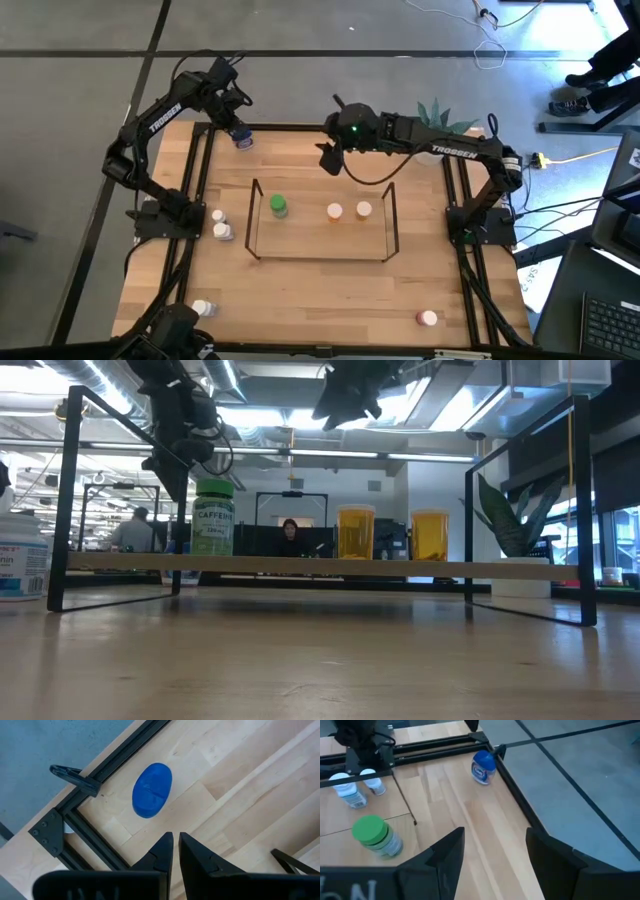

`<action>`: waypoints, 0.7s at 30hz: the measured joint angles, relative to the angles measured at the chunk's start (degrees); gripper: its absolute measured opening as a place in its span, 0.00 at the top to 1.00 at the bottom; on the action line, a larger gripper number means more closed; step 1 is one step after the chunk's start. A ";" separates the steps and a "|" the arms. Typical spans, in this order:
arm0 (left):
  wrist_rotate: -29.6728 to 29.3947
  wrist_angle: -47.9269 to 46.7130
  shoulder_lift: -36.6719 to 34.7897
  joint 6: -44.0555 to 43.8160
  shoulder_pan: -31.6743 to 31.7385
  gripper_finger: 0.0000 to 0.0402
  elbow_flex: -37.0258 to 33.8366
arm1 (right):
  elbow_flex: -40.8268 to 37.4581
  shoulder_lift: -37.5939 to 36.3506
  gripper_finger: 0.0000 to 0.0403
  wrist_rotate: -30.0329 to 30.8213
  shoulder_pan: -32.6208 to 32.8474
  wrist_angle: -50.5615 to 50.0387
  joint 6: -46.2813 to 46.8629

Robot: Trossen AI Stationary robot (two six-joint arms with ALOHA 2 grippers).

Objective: Pick and place medicine bottles onto shelf by color
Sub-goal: Put the blue pill bottle on the shelf

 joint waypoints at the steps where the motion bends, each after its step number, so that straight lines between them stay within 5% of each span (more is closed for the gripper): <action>1: 0.00 0.00 0.00 0.00 0.00 0.94 0.00 | 0.00 0.00 0.47 -0.04 0.02 0.01 0.08; 21: 1.48 2.85 0.00 0.04 0.02 0.94 0.00 | 0.00 -0.11 0.47 -0.08 0.02 0.84 -0.20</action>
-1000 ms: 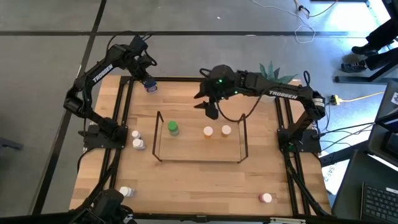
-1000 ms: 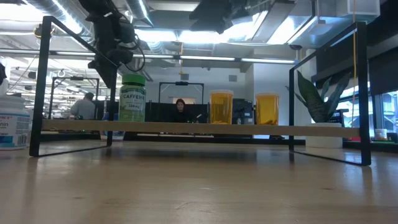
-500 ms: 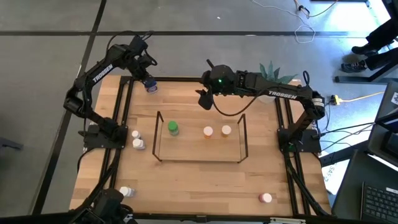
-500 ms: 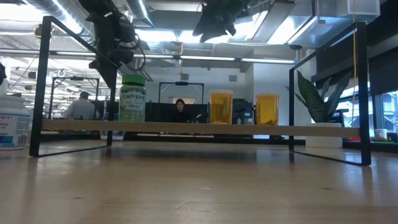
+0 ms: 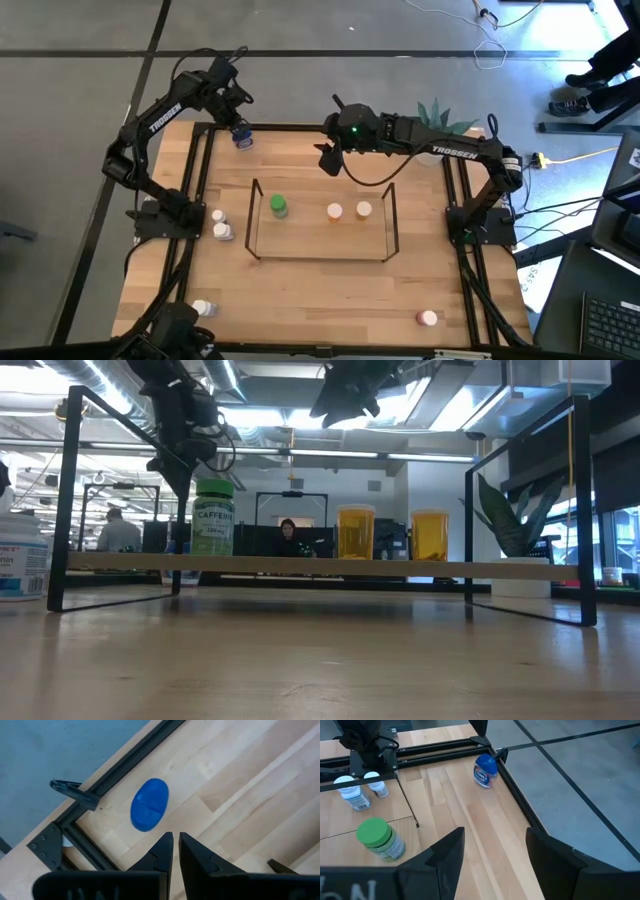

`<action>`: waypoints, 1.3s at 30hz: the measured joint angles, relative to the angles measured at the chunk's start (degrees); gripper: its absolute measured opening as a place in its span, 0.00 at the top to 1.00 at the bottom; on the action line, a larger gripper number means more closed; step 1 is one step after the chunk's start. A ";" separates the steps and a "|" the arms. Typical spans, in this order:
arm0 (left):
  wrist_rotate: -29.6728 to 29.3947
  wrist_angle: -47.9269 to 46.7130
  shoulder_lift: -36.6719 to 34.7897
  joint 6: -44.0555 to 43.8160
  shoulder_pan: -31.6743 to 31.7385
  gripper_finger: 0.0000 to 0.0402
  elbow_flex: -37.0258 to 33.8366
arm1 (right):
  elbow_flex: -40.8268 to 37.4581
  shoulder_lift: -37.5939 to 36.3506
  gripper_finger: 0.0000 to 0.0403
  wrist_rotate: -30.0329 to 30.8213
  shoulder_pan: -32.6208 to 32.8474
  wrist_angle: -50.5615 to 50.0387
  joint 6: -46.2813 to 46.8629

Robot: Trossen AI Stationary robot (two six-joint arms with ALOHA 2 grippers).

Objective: Pick and place medicine bottles onto shelf by color
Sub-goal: Put the blue pill bottle on the shelf

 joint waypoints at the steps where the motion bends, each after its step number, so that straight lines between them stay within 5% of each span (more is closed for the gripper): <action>1: 0.35 -0.13 0.00 0.00 -0.02 0.94 0.00 | 0.00 0.00 0.47 0.00 0.00 0.01 -0.01; 23: 1.30 -1.52 0.90 1.27 -0.25 0.91 0.00 | -0.07 -0.11 0.47 0.00 0.00 -0.02 -0.06; 39: 0.47 0.90 5.27 1.96 -0.28 0.30 -0.02 | -0.07 -0.11 0.47 0.00 0.00 -0.02 -0.07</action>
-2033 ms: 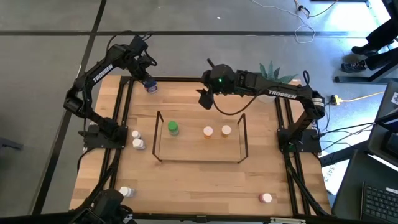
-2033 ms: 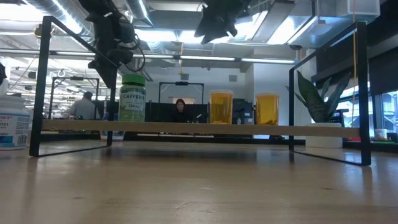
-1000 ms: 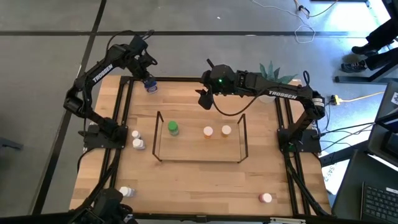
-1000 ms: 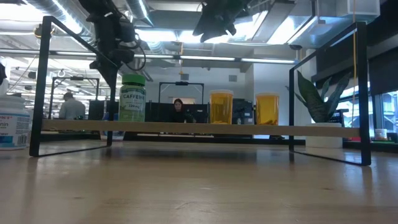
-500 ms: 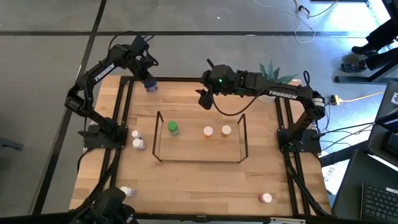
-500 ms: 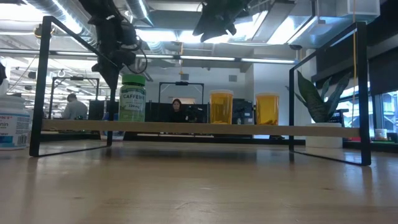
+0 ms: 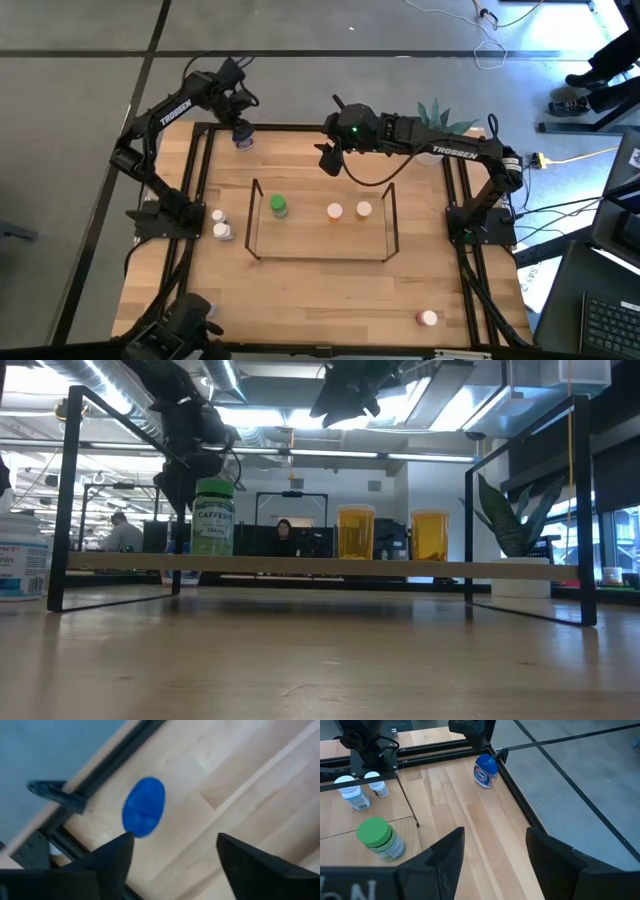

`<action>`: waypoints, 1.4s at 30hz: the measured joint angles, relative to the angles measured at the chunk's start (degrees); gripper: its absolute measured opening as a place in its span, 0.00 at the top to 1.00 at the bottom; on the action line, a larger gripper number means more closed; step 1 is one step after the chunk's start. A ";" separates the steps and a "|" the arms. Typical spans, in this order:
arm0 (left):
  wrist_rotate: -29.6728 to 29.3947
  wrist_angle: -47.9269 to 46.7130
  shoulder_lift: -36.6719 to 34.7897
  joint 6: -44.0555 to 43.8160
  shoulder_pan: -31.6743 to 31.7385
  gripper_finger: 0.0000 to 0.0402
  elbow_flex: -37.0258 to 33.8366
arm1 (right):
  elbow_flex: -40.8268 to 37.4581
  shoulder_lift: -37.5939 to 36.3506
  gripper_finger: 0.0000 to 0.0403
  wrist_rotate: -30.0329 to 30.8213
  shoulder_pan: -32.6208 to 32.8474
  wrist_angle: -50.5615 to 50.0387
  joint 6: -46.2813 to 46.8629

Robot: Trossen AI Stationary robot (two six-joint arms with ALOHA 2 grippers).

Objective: Pick and place medicine bottles onto shelf by color
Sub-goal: Put the blue pill bottle on the shelf

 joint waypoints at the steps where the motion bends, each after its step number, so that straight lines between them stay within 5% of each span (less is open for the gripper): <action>1: -0.42 0.66 0.00 1.04 0.00 0.27 0.00 | 0.00 0.00 0.47 0.00 0.00 0.00 0.00; 8: -2.72 3.27 0.02 7.96 0.04 0.17 0.00 | 0.00 0.00 0.47 0.00 0.00 0.00 0.00; 42: -7.31 3.81 13.97 10.04 0.02 0.17 0.00 | 0.00 0.00 0.47 0.00 0.02 0.00 0.02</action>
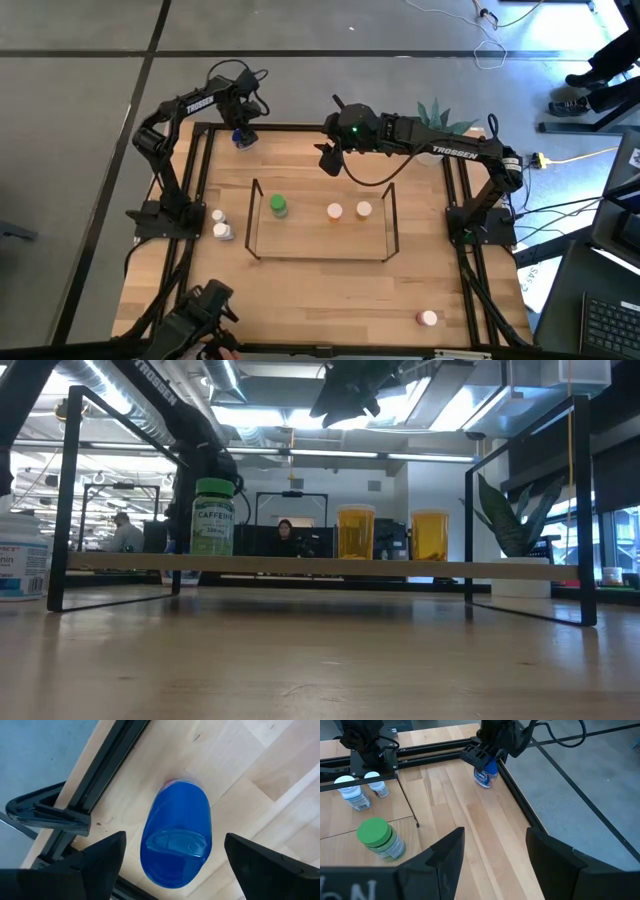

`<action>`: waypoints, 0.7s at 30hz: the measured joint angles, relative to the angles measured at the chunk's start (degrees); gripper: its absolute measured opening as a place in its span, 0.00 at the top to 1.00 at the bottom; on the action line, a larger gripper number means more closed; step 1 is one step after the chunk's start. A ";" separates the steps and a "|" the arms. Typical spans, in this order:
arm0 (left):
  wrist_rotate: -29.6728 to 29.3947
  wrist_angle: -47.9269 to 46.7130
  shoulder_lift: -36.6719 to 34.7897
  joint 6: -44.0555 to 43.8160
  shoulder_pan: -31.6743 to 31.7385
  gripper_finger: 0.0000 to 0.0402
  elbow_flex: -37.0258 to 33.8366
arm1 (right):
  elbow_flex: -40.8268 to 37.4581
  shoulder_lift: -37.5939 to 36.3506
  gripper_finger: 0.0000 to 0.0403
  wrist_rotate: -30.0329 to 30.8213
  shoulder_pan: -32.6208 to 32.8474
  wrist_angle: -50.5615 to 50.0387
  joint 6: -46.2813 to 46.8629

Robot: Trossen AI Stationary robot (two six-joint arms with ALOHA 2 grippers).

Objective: Pick and place medicine bottles onto shelf by color
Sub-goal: Put the blue pill bottle on the shelf

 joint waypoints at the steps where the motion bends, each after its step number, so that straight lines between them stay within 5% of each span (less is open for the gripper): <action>1: -0.02 -0.28 0.00 -0.10 0.02 0.17 0.00 | 0.00 0.00 0.47 0.00 -0.02 -0.01 -0.02; 21: 3.26 4.98 -0.02 1.01 -0.22 0.17 -3.72 | 0.00 0.00 0.47 0.00 -0.01 -0.01 -0.02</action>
